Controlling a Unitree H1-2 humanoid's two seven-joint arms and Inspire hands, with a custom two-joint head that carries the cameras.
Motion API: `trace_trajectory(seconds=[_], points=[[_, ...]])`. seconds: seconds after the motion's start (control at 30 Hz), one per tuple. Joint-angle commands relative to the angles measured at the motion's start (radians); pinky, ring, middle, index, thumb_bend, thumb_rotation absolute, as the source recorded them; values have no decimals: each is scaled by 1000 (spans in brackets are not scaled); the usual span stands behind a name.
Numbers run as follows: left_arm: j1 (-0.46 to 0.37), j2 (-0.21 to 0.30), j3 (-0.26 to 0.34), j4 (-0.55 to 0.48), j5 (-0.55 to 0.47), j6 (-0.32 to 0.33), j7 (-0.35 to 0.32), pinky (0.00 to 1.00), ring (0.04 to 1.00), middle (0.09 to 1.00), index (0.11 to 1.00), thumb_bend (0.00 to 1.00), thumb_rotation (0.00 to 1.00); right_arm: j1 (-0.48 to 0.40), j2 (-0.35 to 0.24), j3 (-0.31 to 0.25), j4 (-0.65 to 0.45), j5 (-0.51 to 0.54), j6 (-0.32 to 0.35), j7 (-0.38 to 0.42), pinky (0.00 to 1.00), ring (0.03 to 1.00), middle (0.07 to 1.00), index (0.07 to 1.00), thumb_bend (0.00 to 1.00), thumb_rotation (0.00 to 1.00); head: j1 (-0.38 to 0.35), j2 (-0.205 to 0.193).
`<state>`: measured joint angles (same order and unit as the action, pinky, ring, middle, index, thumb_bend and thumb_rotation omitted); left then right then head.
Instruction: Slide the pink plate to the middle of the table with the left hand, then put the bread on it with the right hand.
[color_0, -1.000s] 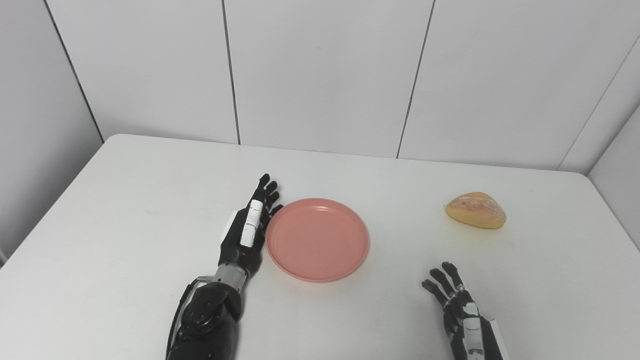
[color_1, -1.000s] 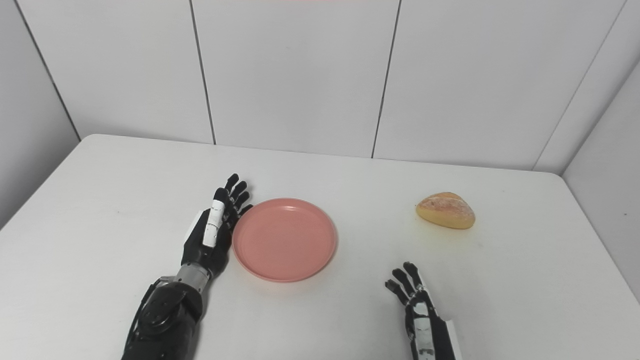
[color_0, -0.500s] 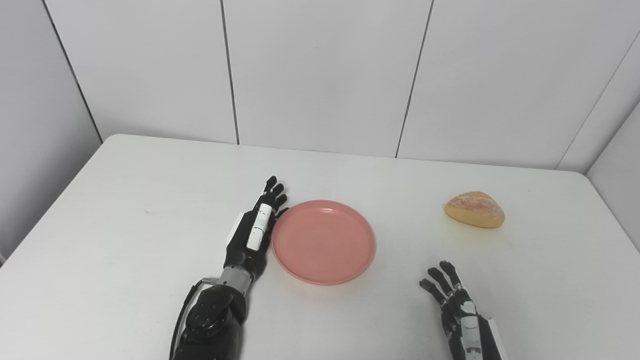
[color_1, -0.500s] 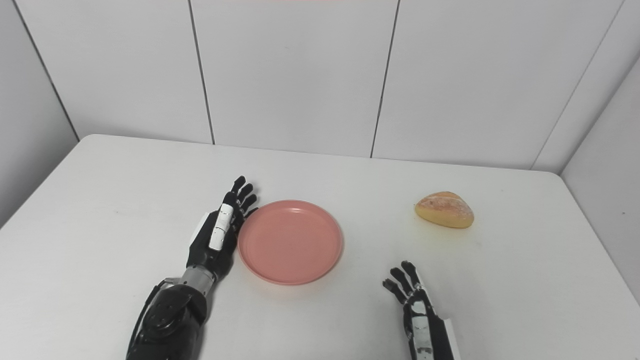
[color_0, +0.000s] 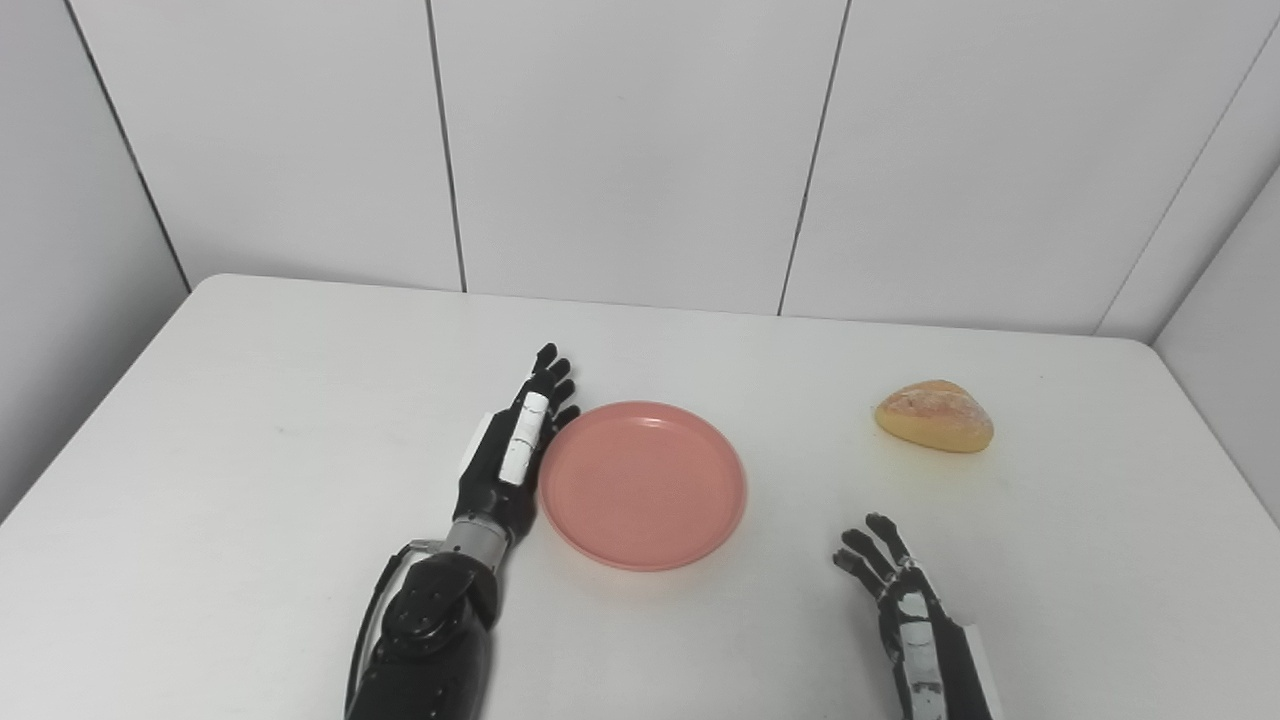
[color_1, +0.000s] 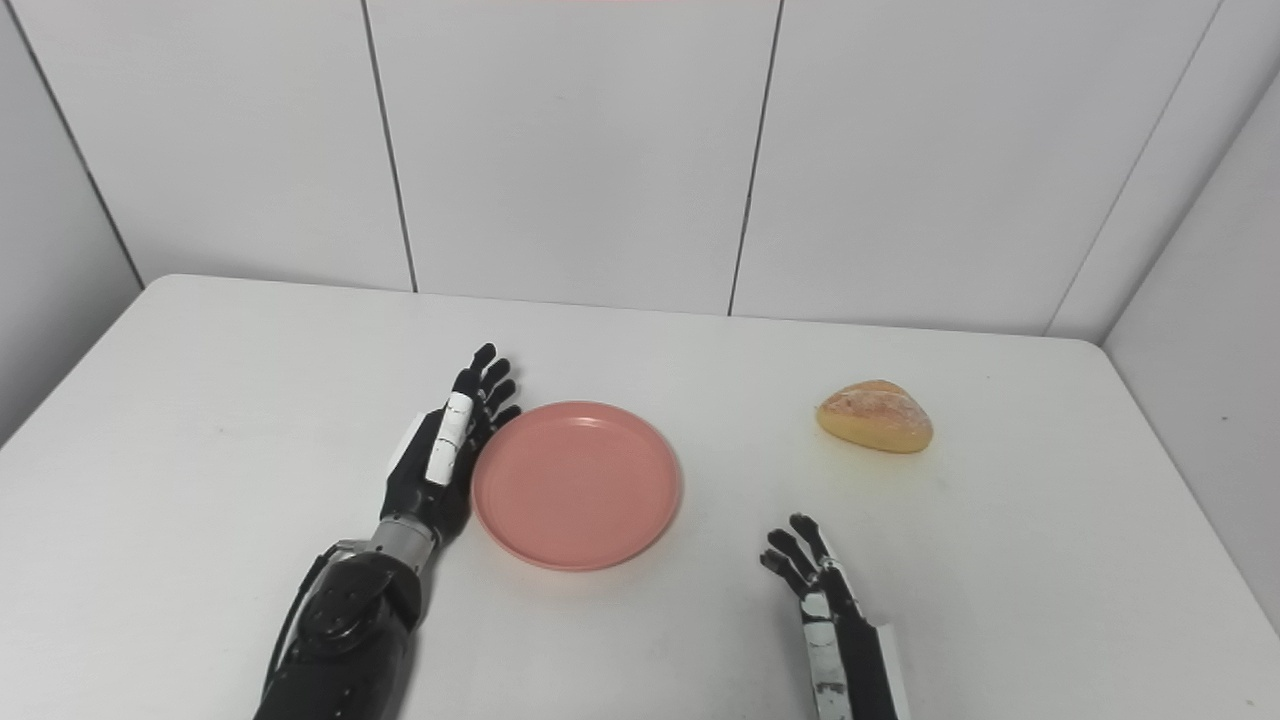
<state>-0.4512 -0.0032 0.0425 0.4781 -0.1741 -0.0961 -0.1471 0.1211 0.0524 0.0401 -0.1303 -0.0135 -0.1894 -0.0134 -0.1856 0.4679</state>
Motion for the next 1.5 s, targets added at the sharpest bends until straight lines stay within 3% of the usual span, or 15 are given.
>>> trace_trajectory(seconds=[0.0, 0.17, 0.3, 0.47, 0.77, 0.87, 0.97, 1.13, 1.27, 1.47], points=[[63, -4, 7, 90, -5, -2, 0, 990, 1000, 1000, 1000, 924, 893, -35, -4, -13, -8, -38, -98, -24, 929, 857, 857, 899, 836, 1000, -20, -11], [57, 7, 13, 118, -7, -24, -14, 1000, 1000, 1000, 1000, 885, 907, -66, -7, -35, -3, -116, -130, -70, 831, 823, 848, 900, 799, 1000, -45, -31], [60, 6, 20, 123, -7, -29, -14, 997, 1000, 1000, 1000, 870, 898, -88, -17, -55, -18, -136, -120, -87, 798, 792, 826, 889, 787, 992, -53, -43], [70, 11, 20, 116, -8, -27, -26, 996, 1000, 1000, 1000, 882, 912, -114, -37, -78, -52, -256, -90, -123, 721, 744, 816, 880, 733, 999, -57, -56], [77, 18, 29, 113, -19, -12, -40, 985, 1000, 1000, 1000, 879, 920, -221, -136, -110, -107, -448, -90, -155, 671, 747, 814, 856, 769, 1000, -80, -73], [76, 22, 34, 119, -24, -15, -49, 986, 1000, 1000, 1000, 878, 912, -254, -175, -111, -106, -529, -89, -162, 670, 736, 793, 848, 735, 989, -88, -78], [82, 26, 37, 109, -34, -10, -57, 988, 1000, 1000, 1000, 879, 902, -291, -219, -107, -121, -678, -20, -148, 657, 739, 790, 843, 752, 999, -100, -85], [85, 29, 40, 106, -38, -6, -64, 998, 1000, 1000, 1000, 882, 895, -337, -267, -94, -124, -768, 49, -113, 664, 747, 800, 836, 769, 969, -97, -87], [87, 28, 41, 101, -39, 0, -64, 992, 1000, 1000, 1000, 888, 881, -381, -337, -75, -92, -922, 61, -135, 667, 742, 792, 826, 774, 983, -94, -89], [92, 26, 40, 85, -37, 15, -62, 1000, 1000, 1000, 1000, 865, 889, -449, -395, -56, -28, -1013, 96, -131, 671, 726, 764, 797, 785, 944, -94, -91]])
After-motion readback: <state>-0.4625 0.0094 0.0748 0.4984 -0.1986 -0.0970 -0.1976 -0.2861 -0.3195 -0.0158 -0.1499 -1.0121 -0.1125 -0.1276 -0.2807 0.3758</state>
